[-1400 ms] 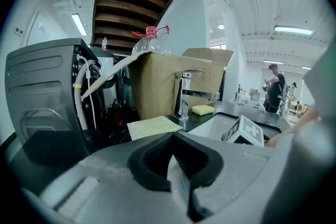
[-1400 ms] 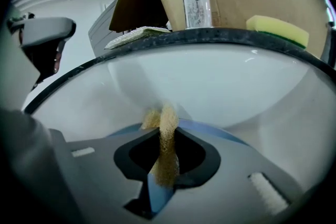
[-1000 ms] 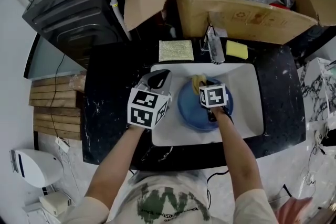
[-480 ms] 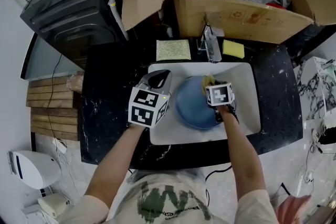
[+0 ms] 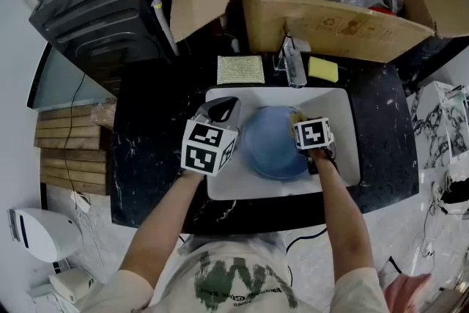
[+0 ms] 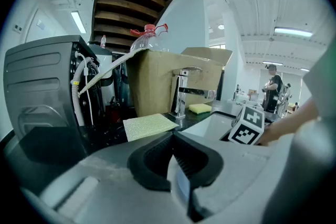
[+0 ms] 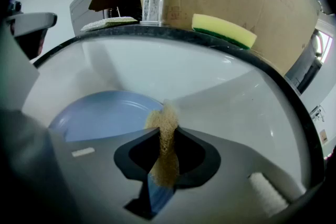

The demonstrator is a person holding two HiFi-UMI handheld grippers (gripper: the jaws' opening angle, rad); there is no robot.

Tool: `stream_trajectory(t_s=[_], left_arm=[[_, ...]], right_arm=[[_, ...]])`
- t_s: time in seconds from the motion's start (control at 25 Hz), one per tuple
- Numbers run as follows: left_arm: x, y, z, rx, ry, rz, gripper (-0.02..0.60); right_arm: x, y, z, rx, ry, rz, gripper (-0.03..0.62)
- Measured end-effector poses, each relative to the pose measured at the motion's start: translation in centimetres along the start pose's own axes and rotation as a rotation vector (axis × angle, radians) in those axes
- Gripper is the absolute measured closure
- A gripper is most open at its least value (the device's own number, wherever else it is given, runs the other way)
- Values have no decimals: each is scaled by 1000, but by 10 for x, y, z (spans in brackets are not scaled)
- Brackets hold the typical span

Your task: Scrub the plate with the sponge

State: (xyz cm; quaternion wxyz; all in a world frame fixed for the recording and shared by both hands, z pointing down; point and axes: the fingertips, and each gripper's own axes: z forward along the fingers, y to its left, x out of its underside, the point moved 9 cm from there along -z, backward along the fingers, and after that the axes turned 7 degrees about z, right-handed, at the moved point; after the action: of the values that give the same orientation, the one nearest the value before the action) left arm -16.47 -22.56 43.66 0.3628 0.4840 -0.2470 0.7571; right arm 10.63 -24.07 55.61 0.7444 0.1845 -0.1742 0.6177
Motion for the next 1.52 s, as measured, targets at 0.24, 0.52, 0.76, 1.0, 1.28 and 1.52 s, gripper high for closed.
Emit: stream_trajectory(t_s=[0.24, 0.52, 0.76, 1.0, 1.28, 1.52], left_arm=[[0, -2, 0, -19, 6, -5, 578], [3, -2, -3, -59, 13, -15, 578], [3, -4, -7, -89, 8, -34, 578], [4, -9, -10, -106, 11, -34, 578], [8, -8, -18, -128, 13, -46, 578], [7, -10, -21, -138, 9, -46, 578]], right_arm=[[2, -6, 0, -12, 0, 6, 525], [-10, 5, -16, -131, -67, 13, 526], [-20, 24, -31, -243, -108, 8, 526], [-26, 59, -42, -382, -112, -26, 526], [-20, 99, -39, -486, -55, -57, 526], [-10, 118, -35, -549, 20, -57, 526]])
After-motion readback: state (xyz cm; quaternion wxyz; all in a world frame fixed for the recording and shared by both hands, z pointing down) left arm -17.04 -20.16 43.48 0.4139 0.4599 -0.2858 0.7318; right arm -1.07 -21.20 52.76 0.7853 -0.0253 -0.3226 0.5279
